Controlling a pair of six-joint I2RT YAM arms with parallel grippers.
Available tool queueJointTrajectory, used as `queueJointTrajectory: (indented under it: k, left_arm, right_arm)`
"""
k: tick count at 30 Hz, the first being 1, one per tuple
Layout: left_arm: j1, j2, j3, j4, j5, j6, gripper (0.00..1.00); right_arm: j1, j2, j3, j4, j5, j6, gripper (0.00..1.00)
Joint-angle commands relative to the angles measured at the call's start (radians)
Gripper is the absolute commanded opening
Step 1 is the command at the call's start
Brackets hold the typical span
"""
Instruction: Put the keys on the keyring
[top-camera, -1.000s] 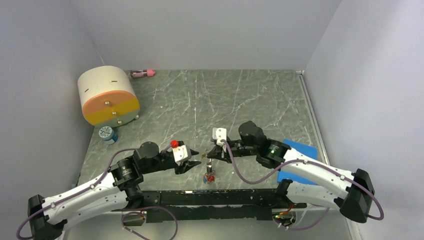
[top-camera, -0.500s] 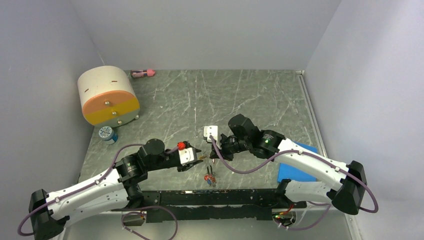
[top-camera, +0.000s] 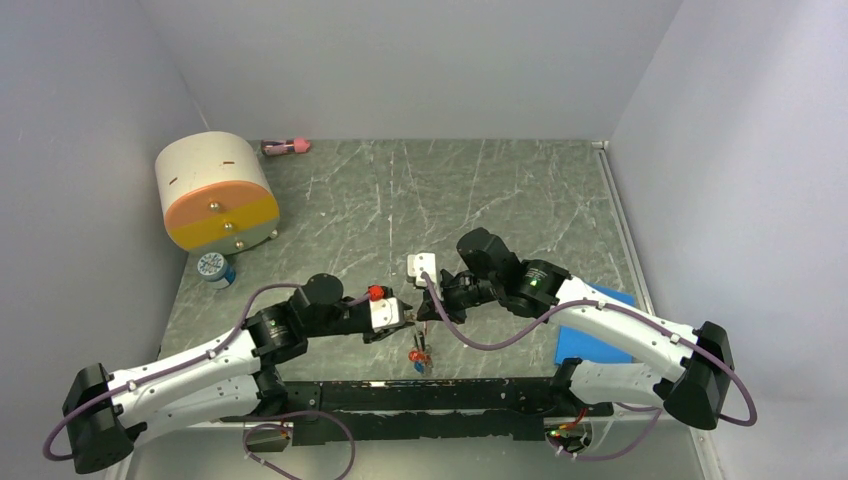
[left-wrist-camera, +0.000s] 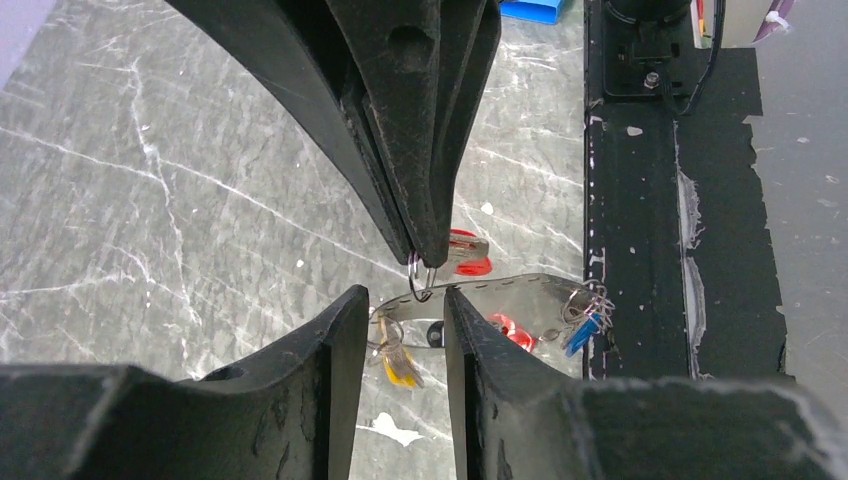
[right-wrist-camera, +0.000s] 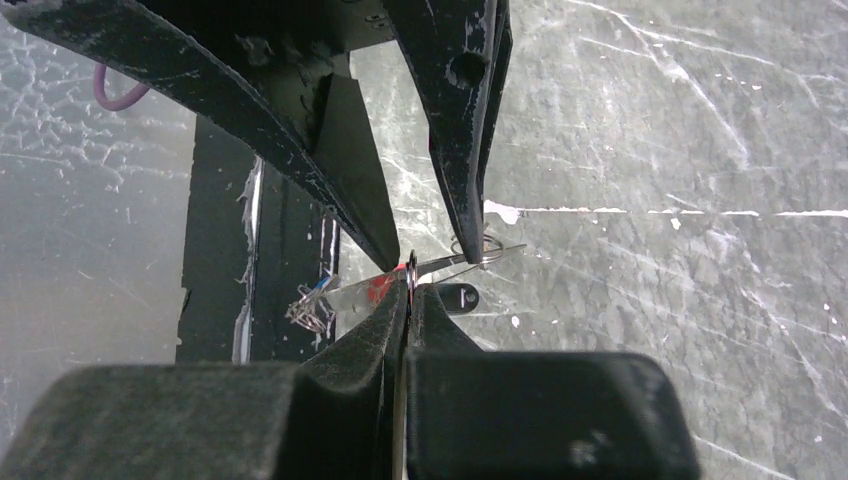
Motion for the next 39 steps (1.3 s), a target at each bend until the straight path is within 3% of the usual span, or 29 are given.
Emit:
queueJointTrajectory:
  k: [1,14,17,19,21,27,34,39]
  left_arm:
    - [-0.003,0.007,0.039,0.075,0.026,-0.013,0.39]
    - [-0.003,0.004,0.063,0.022,0.027,-0.008,0.16]
    - [-0.003,0.006,0.078,0.002,0.029,-0.003,0.18]
    - [-0.003,0.002,0.086,-0.027,0.023,-0.003,0.28]
    - [-0.003,-0.007,0.091,-0.034,0.018,-0.005,0.3]
    - [-0.003,-0.025,0.088,-0.024,0.021,-0.003,0.23]
    - [-0.003,0.0,0.105,-0.067,0.014,0.012,0.3]
    - [-0.003,0.008,0.125,-0.108,0.003,0.031,0.25]
  right_arm:
    - [0.0,-0.007,0.039,0.056,-0.05,-0.005,0.0]
    - [0.003,0.055,0.093,0.009,-0.038,-0.018,0.0]
    - [0.004,0.055,0.091,0.008,-0.019,-0.021,0.0]
    - [0.003,0.051,0.091,0.005,-0.011,-0.023,0.0]
    - [0.004,0.046,0.09,0.002,-0.004,-0.026,0.0]
    - [0.005,0.035,0.09,0.005,-0.008,-0.028,0.0]
    - [0.003,0.035,0.091,0.001,-0.008,-0.029,0.0]
    - [0.003,0.031,0.092,0.001,-0.011,-0.028,0.0]
